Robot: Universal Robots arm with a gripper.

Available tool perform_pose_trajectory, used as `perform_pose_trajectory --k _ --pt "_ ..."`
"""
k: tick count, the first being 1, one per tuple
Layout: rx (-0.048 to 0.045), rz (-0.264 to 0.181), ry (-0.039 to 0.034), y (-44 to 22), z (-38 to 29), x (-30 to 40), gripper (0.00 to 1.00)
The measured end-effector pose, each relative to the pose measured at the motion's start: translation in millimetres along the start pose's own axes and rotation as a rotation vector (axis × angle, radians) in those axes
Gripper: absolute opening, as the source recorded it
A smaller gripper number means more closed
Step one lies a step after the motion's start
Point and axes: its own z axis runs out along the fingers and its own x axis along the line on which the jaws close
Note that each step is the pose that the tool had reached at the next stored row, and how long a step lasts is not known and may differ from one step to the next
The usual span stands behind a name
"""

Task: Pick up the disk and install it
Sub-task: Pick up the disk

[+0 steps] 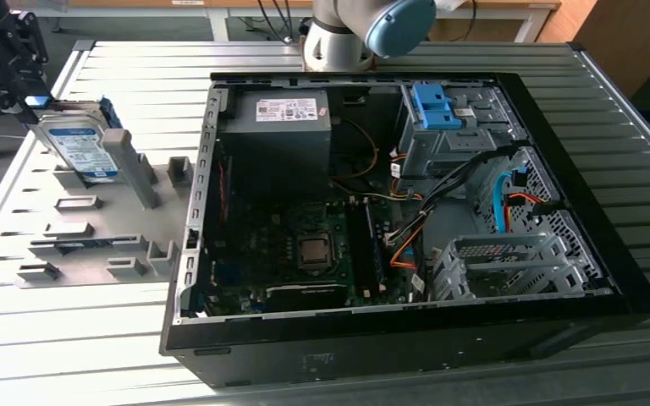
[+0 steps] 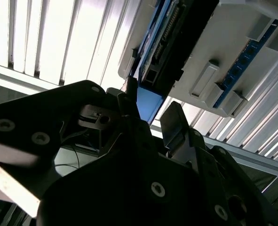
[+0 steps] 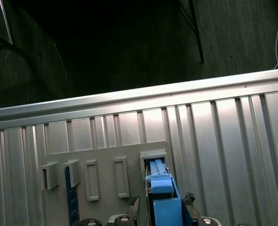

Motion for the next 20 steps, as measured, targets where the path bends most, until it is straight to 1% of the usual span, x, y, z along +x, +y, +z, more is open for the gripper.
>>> perform_pose_trajectory --k 3,5,11,17,20 --pt "0.0001 -0.001 -0.0001 0.3 1.8 -1.8 0.47" --pt "0.0001 -0.001 0.0013 0.3 2.8 -2.4 0.47" --pt "0.0016 -0.003 0.0119 0.3 6.9 -2.9 0.47" --pt "0.0019 -0.005 0.0127 0.5 10.4 -4.7 0.47" --pt "0.0018 -0.005 0.0128 0.5 10.6 -4.7 0.47"
